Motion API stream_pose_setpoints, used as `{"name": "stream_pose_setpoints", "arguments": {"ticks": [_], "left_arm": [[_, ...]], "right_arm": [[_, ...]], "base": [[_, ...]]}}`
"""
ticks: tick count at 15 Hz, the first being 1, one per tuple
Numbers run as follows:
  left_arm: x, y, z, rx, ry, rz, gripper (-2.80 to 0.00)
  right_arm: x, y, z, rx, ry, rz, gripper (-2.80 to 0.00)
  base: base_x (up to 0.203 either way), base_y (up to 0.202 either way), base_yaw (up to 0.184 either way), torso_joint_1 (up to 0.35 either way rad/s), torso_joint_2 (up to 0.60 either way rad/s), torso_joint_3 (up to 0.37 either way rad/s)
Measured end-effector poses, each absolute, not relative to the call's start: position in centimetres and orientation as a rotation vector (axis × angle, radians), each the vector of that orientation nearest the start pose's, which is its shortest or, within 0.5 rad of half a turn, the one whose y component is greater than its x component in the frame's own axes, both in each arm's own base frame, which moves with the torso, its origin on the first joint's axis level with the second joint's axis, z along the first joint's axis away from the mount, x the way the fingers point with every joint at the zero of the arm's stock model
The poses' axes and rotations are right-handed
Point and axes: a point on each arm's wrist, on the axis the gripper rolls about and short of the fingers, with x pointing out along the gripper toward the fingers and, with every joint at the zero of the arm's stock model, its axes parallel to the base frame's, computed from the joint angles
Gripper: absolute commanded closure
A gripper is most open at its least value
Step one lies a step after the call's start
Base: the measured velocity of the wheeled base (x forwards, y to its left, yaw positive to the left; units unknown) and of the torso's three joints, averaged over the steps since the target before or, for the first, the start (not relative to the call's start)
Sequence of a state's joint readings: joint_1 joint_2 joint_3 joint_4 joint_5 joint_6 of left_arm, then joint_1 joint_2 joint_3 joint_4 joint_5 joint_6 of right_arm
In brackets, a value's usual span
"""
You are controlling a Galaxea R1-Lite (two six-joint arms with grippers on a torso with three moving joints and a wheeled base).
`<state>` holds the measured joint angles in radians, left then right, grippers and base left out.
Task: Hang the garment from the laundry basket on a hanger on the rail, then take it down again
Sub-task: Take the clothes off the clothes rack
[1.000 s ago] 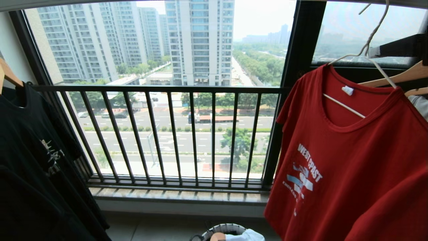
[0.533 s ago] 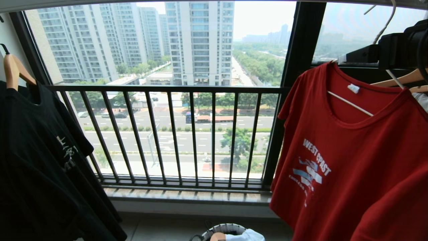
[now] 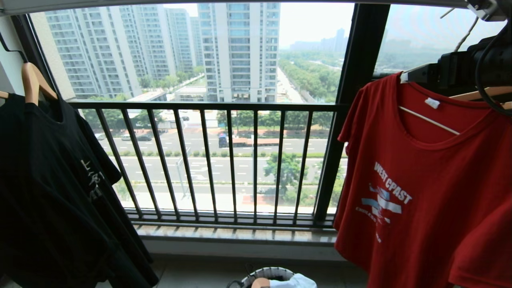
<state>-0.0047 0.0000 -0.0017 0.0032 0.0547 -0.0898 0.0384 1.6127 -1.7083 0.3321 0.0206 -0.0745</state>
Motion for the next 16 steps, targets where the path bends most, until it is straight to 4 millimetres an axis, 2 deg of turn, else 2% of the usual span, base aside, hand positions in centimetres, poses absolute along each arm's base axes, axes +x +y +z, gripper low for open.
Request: {"name": "stream_pose_setpoints", "arguments": {"ticks": [1,2,16], "left_arm": [[-2.3,0.13,7.56,-0.09,-0.001,0.05,0.0],[-2.3,0.13,7.56,-0.09,0.0,0.05,0.0],[-2.3,0.13,7.56,-0.089,0.0,0.05,0.0]], "right_arm": [[28.12,0.97,36.67,-0.076,0.233,0.062,-2.8],[28.33,0.88,36.57,-0.076,0.236,0.059,0.0],[28.48,0.66,36.77,-0.089,0.227,0.057,0.0]], "base": [[0.0,0.0,0.0,0.0,0.0,0.0],[0.0,0.0,0.0,0.0,0.0,0.0],[0.0,0.0,0.0,0.0,0.0,0.0]]}}
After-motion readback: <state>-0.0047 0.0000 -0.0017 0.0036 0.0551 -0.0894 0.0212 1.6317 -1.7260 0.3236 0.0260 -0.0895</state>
